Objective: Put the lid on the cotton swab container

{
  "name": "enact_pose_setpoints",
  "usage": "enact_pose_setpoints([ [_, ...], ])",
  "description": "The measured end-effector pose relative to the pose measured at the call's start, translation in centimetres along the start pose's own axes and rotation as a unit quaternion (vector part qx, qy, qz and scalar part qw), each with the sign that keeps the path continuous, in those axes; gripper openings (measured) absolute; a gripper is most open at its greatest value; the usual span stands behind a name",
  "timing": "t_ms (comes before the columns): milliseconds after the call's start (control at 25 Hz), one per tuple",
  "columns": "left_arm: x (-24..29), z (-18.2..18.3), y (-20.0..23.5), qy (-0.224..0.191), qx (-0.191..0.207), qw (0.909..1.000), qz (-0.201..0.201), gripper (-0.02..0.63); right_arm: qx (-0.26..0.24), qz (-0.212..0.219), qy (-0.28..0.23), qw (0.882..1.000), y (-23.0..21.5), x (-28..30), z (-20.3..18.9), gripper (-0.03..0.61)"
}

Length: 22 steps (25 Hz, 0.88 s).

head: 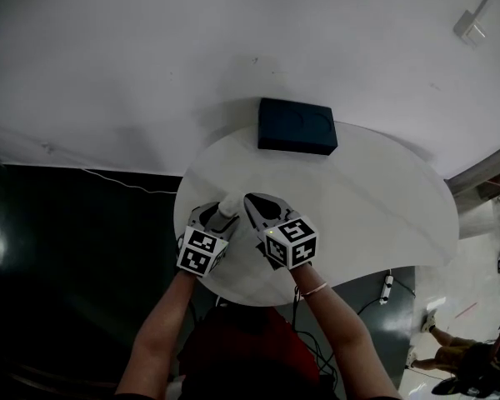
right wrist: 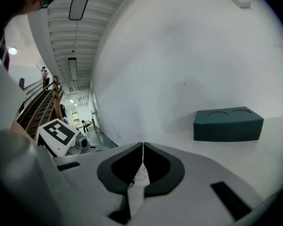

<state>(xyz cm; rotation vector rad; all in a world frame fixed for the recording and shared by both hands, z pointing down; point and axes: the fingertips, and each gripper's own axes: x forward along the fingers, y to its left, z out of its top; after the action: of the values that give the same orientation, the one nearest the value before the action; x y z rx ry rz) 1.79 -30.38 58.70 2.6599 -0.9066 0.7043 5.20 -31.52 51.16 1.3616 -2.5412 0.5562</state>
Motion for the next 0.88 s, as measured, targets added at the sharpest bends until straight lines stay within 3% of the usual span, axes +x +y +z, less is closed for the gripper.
enact_pose_setpoints([
  [480, -3.3, -0.1, -0.4, -0.008, -0.028, 0.9995, 0.009, 0.238, 0.027, -0.057, -0.021, 0.998, 0.3, -4.1, -0.7, 0.017],
  [880, -7.7, -0.2, -2.1, -0.048, -0.052, 0.9975, 0.001, 0.212, 0.044, -0.094, -0.029, 0.994, 3.0, -7.2, -3.2, 0.017],
])
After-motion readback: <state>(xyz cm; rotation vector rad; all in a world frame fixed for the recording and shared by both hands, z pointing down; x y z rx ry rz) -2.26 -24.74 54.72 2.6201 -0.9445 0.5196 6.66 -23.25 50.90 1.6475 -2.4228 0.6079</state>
